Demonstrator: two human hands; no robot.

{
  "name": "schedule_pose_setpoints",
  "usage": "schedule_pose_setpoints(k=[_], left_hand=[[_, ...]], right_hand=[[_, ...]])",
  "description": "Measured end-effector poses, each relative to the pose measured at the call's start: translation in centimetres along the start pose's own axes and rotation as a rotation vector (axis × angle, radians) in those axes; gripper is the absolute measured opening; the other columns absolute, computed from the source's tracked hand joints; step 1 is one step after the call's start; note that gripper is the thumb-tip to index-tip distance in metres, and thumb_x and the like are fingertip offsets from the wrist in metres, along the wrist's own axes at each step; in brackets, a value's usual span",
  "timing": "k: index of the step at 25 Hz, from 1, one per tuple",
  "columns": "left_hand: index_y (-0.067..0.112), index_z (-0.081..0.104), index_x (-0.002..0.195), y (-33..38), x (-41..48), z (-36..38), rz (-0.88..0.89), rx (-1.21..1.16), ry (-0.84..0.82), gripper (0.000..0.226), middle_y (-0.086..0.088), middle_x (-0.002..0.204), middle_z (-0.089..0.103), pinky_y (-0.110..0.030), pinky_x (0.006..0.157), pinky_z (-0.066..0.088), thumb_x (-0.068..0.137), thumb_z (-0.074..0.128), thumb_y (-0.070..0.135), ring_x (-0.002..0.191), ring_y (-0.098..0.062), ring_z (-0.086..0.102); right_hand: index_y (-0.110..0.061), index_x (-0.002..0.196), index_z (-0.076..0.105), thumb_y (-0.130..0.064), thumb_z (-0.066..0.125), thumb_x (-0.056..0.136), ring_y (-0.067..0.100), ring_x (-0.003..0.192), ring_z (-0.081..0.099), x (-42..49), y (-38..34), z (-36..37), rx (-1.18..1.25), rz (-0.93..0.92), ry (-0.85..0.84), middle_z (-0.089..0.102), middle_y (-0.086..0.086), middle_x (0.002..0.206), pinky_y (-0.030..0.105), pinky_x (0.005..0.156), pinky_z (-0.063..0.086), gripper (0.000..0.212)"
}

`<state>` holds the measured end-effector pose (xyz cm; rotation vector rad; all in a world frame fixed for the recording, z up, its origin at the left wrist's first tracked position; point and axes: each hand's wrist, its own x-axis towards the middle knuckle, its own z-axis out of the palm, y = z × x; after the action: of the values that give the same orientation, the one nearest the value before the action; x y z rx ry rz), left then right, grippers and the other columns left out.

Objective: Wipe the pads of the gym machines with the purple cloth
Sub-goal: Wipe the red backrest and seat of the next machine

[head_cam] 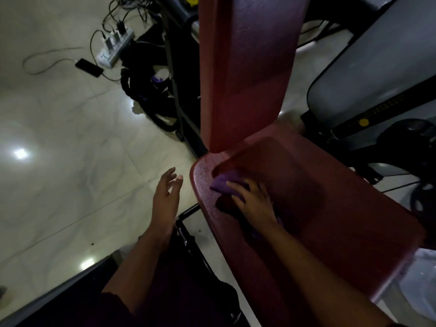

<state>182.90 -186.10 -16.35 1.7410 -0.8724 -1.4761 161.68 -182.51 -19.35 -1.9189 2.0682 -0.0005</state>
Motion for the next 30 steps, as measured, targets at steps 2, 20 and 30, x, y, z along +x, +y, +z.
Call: schedule_pose_setpoints(k=[2, 20, 30], left_hand=[[0.026, 0.04, 0.136, 1.4, 1.4, 0.8, 0.05, 0.029, -0.04, 0.044, -0.003, 0.142, 0.043, -0.027, 0.096, 0.033, 0.093, 0.048, 0.033, 0.125, -0.013, 0.043], [0.028, 0.031, 0.141, 7.0, 4.0, 4.9, 0.202, -0.009, -0.145, 0.053, 0.001, 0.147, 0.036, -0.009, 0.084, 0.035, 0.092, 0.05, 0.029, 0.127, -0.009, 0.039], [0.031, 0.025, 0.143, 16.2, 5.5, 5.3, 0.373, -0.14, -0.18, 0.053, 0.005, 0.144, 0.039, -0.037, 0.111, 0.034, 0.093, 0.041, 0.035, 0.133, -0.015, 0.039]], right_hand=[[-0.035, 0.126, 0.055, -0.044, 0.033, 0.085, 0.04, 0.107, 0.051, 3.8, 1.0, -1.3, -0.015, 0.096, 0.098, 0.052, 0.013, 0.13, 0.048, 0.091, 0.045, 0.047], [-0.04, 0.132, 0.045, -0.052, 0.017, 0.082, 0.037, 0.122, 0.042, 3.4, 0.4, 2.5, 0.044, 0.13, -0.139, 0.04, 0.002, 0.145, 0.044, 0.098, 0.036, 0.058], [-0.038, 0.135, 0.039, -0.049, 0.042, 0.088, 0.011, 0.124, 0.037, 11.4, -11.6, -15.8, 0.943, 0.174, 0.949, 0.039, -0.01, 0.139, 0.023, 0.104, 0.029, 0.049]])
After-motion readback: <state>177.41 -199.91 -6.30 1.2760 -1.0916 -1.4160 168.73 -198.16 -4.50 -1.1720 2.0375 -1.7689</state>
